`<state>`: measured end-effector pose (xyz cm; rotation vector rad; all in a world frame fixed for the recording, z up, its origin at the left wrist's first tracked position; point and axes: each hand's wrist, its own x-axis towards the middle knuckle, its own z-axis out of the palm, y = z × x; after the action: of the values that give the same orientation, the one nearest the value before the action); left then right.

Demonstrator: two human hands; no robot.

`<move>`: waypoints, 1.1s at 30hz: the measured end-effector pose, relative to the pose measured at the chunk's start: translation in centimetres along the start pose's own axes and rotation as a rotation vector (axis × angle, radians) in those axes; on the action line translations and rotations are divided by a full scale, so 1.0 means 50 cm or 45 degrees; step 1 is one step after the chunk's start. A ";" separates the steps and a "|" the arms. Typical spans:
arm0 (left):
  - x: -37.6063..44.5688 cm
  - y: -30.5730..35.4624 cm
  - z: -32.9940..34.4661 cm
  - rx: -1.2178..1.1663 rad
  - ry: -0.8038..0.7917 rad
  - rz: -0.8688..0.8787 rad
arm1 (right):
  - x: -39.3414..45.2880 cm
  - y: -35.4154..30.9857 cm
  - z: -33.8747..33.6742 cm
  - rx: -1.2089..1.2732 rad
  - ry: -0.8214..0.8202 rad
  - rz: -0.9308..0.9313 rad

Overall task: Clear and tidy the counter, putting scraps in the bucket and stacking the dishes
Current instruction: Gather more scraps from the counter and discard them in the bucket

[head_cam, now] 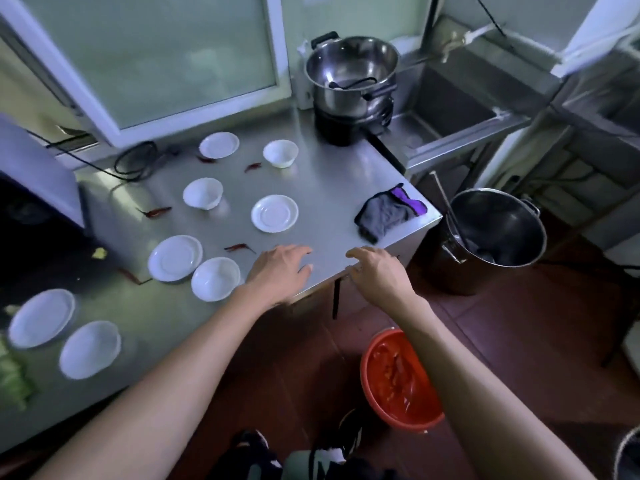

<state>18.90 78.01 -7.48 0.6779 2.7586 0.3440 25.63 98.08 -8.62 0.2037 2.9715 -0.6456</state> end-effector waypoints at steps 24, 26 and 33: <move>-0.565 -0.616 -0.129 -0.328 0.466 -0.663 | -0.030 -0.740 0.257 -0.112 -0.188 -0.719; -0.603 -0.646 -0.127 -0.343 0.483 -0.695 | -0.038 -0.784 0.277 -0.132 -0.215 -0.774; -0.678 -0.723 -0.101 -0.406 0.559 -0.794 | -0.028 -0.900 0.346 -0.196 -0.349 -0.868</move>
<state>31.12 29.75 -6.24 -0.3817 3.0118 0.8328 21.34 50.11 -5.88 -0.8652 2.7588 -0.4361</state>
